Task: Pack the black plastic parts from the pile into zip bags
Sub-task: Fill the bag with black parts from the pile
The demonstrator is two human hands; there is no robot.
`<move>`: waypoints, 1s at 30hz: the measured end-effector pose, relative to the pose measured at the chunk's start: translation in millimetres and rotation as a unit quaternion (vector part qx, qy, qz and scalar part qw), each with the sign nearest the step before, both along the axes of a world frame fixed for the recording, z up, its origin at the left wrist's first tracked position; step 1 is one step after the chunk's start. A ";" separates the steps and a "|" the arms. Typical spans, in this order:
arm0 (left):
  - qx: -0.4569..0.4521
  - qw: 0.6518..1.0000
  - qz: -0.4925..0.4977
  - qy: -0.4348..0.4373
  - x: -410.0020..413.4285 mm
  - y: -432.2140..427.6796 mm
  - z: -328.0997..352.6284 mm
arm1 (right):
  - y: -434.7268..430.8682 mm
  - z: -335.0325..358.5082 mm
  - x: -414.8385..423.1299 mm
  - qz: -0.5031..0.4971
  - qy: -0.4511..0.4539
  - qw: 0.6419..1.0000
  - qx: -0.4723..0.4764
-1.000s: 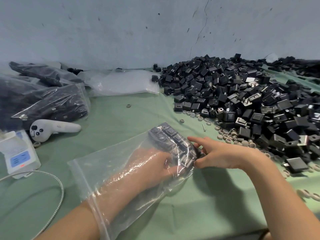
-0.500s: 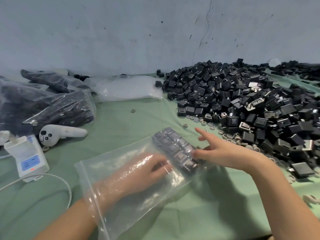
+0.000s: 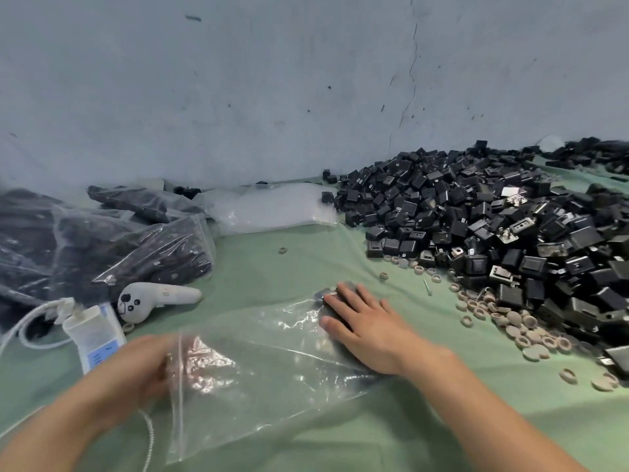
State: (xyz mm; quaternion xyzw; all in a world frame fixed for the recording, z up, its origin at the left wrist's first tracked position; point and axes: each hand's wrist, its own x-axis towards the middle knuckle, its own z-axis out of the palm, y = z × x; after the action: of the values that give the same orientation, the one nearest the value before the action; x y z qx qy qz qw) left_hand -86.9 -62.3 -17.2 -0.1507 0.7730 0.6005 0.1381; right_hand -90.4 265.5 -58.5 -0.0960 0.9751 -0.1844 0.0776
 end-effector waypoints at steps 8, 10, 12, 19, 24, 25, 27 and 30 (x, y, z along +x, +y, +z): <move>-0.196 0.925 0.071 0.317 -11.5 21.6 1.9 | 1.9 6.4 -0.4 -0.020 0.035 0.996 -0.081; -0.224 0.907 0.014 0.356 -6.9 54.6 7.2 | 10.1 14.9 -1.4 -0.050 0.097 0.980 -0.166; -0.246 0.887 -0.054 0.387 -8.3 94.2 11.1 | 19.7 25.7 -1.3 -0.115 0.157 0.937 -0.290; -0.279 0.846 -0.314 0.329 -48.4 275.6 0.2 | 96.5 58.9 1.4 -0.424 0.300 0.643 -0.563; -0.264 0.850 -0.340 0.302 -79.2 377.0 -19.1 | 146.6 55.1 16.4 -0.536 0.204 0.443 -0.689; -0.286 0.838 -0.350 0.304 -83.9 390.8 -21.7 | 151.8 53.3 17.9 -0.539 0.186 0.421 -0.705; -0.346 0.810 -0.371 0.294 -92.9 411.5 -24.6 | 158.8 51.9 18.4 -0.536 0.168 0.408 -0.719; -0.370 0.812 -0.354 0.280 -100.6 424.1 -25.5 | 163.8 53.6 17.3 -0.524 0.172 0.423 -0.719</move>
State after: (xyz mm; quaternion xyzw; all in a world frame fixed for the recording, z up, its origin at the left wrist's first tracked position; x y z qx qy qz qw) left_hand -187.5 361.7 -42.7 0.2678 0.9422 0.1946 0.0526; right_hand -73.1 429.3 -4.8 0.3827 0.3437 -0.8033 -0.3001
